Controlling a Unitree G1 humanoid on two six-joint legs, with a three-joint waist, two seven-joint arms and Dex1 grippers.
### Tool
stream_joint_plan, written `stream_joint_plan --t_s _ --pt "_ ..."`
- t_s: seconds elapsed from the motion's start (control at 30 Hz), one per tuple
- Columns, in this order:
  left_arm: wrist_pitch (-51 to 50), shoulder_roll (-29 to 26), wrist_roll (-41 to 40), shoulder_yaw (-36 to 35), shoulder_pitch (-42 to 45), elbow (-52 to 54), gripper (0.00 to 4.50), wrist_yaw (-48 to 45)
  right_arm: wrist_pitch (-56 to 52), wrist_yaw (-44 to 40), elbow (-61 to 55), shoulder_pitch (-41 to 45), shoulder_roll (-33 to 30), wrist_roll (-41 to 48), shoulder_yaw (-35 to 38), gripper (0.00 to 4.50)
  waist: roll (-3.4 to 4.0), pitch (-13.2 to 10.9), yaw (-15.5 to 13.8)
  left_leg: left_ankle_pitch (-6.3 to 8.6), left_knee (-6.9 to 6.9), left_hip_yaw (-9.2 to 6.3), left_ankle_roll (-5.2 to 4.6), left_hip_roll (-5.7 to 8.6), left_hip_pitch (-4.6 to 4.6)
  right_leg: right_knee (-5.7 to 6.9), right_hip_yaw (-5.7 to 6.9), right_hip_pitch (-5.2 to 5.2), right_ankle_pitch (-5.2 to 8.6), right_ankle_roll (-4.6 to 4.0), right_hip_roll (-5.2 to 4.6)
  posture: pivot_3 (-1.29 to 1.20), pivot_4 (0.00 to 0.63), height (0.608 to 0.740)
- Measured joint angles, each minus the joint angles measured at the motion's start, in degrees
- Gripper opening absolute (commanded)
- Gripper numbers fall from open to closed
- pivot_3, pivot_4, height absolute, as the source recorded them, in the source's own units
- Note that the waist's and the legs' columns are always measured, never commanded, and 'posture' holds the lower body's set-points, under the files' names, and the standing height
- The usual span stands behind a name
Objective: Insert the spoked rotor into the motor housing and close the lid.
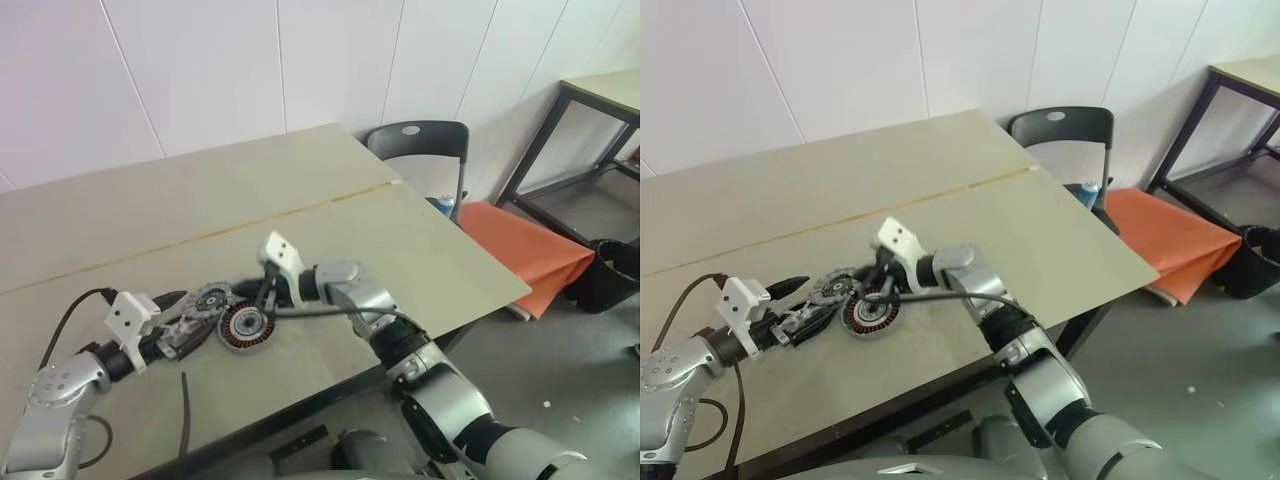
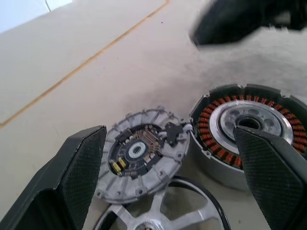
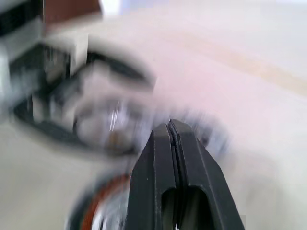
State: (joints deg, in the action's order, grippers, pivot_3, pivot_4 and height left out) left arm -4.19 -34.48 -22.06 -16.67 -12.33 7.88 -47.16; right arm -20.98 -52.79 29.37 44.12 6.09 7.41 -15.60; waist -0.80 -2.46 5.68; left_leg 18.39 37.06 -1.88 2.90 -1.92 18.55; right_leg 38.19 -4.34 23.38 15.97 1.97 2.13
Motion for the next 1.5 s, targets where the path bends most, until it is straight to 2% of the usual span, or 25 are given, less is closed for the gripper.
stream_joint_plan --t_s 0.17,0.3,0.47,0.6,0.7,0.77,0.9,1.07,1.3,1.5 --pt "-1.62 2.14 -3.47 -3.9 -0.18 2.09 4.5 3.79 1.57 0.06 0.23 0.7 -1.79 -1.28 -1.57 0.03 -0.01 0.01 -0.02 0.0 0.0 0.0 0.0 -0.01 0.08 -0.04 -0.01 0.04 0.0 0.01 -0.08 0.0 0.0 0.74" --pt "-9.94 4.91 -10.41 -7.63 -6.07 8.36 4.5 8.73 2.66 -0.5 0.26 0.6 -5.03 -3.34 -3.31 0.03 -0.05 0.03 0.17 0.03 -0.01 -0.04 -0.04 -0.03 0.11 -0.05 -0.1 0.07 -0.01 0.02 -0.14 0.0 0.0 0.74" --pt "-23.56 7.68 -28.77 -14.76 -16.24 17.66 4.5 14.89 2.77 -2.18 -0.93 -0.29 -7.92 -4.03 -4.42 0.03 -0.12 0.01 0.2 0.04 -0.01 -0.06 -0.06 -0.07 0.08 -0.05 -0.09 0.07 0.04 0.08 -0.13 0.0 0.0 0.74" --pt "-30.12 8.79 -45.91 -20.32 -22.25 20.81 4.5 19.77 2.76 -3.43 -2.09 -1.49 -10.16 -4.14 -4.72 0.03 -0.16 -0.1 -0.02 0.04 0.04 -0.06 -0.05 -0.05 -0.03 -0.06 -0.09 -0.02 0.08 0.04 -0.11 0.0 0.0 0.74" --pt "-32.92 9.75 -57.2 -21.77 -25.02 21.85 4.5 24.26 2.77 -3.74 -2.64 -1.62 -10.45 -4.34 -5.07 0.03 -0.15 -0.12 0.04 0.03 0.05 -0.03 -0.05 0.0 -0.11 -0.06 -0.09 -0.08 0.19 -0.14 -0.07 0.0 0.0 0.74" --pt "-34.41 10.63 -61.7 -21.46 -27.43 21.96 4.5 27.06 2.78 -3.88 -3.04 -1.76 -10.69 -4.41 -5.5 0.03 -0.16 -0.12 0.15 0.03 0.05 -0.02 -0.05 0.02 -0.1 -0.07 -0.11 -0.07 0.19 -0.14 -0.06 0.0 0.0 0.74" --pt "-37.47 13.35 -64.76 -16.49 -30.74 21.15 4.5 34.06 2.62 -3.99 -5.24 -2.15 -11.46 -4.36 -5.61 0.03 -0.18 -0.19 0.0 0.03 0.04 -0.01 -0.05 0.07 -0.06 -0.12 -0.14 -0.05 0.2 -0.15 -0.04 0.0 0.0 0.74" --pt "-37.53 14.7 -69.88 -15.45 -26.03 16.2 4.5 40.41 2.43 -3.98 -7.24 -2.24 -11.55 -4.21 -5.63 0.03 -0.15 -0.24 -0.19 0.03 0.06 0.01 -0.03 0.08 -0.1 -0.1 -0.07 -0.07 0.21 -0.18 0.03 0.0 0.0 0.74" --pt "-39.16 13.06 -71.99 -15.92 -19.51 6.33 4.5 36.76 1.85 -3.72 -7.29 -3.13 -11.69 -4.22 -5.64 0.03 0.01 -0.31 -0.2 0.0 0.07 0.0 0.01 0.11 -0.14 -0.09 -0.07 -0.12 0.21 -0.18 0.1 0.0 0.0 0.74" --pt "-41.67 11.15 -71.06 -15.91 -16.88 1.14 4.5 32.85 1.7 -3.42 -7.31 -3.16 -11.68 -4.22 -5.68 0.03 0.63 -0.32 -0.22 -0.01 0.07 -0.08 0.03 0.12 -0.19 -0.05 -0.07 -0.16 0.21 -0.2 0.21 0.0 0.0 0.74"
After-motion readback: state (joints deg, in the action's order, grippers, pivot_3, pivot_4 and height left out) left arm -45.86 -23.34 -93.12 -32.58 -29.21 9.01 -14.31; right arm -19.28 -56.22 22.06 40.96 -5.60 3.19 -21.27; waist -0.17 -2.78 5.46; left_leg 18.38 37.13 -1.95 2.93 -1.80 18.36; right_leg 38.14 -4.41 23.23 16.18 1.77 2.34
